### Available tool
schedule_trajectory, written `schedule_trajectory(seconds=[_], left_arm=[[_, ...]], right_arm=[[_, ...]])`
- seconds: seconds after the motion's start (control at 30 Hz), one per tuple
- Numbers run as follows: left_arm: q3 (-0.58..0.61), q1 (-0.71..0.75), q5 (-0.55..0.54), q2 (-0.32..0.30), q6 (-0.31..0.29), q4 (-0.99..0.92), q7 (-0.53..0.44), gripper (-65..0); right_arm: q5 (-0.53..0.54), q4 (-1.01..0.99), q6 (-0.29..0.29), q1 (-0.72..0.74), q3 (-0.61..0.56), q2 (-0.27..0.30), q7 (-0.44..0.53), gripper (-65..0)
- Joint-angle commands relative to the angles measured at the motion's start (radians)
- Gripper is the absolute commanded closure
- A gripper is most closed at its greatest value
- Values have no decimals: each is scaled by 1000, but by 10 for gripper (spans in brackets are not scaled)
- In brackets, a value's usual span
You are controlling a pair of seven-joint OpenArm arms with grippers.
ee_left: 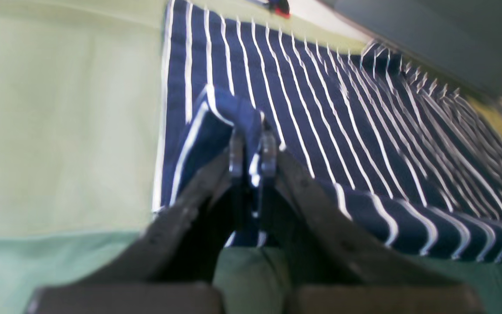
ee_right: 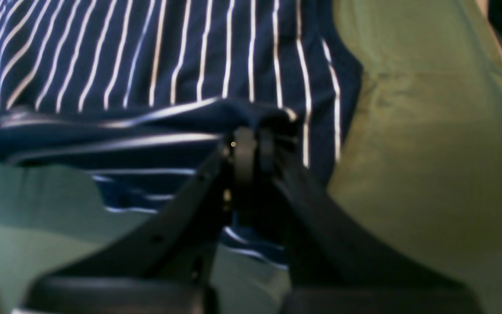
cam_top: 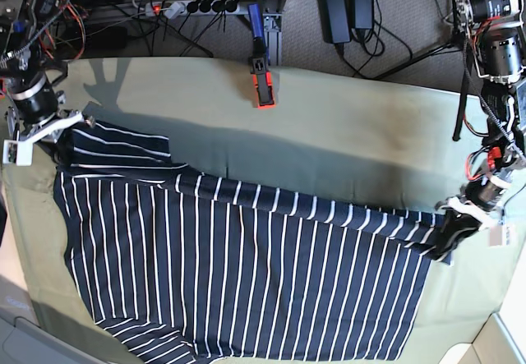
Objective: Fold the T-shirt properly
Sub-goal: 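Pull both held edges toward the robot, folding the shirt body over, then lower the held fabric onto the shirt and regrip with the right gripper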
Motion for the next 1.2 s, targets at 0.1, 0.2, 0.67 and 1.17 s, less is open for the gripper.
schedule_trajectory(seconds=[0.1, 0.2, 0.67, 1.17], left_arm=[[53, -48, 6, -18, -19, 17, -27, 0], [69, -59, 29, -19, -19, 17, -27, 0], [69, -163, 57, -14, -19, -184, -72, 0], [69, -196, 95, -14, -19, -235, -80, 0]], right_arm=[[5, -11, 53, 85, -11, 17, 12, 0], [5, -14, 53, 130, -16, 17, 11, 0], [-68, -282, 53, 440, -232, 50, -20, 0], [-108, -589, 56, 750, -308, 49, -59, 0]])
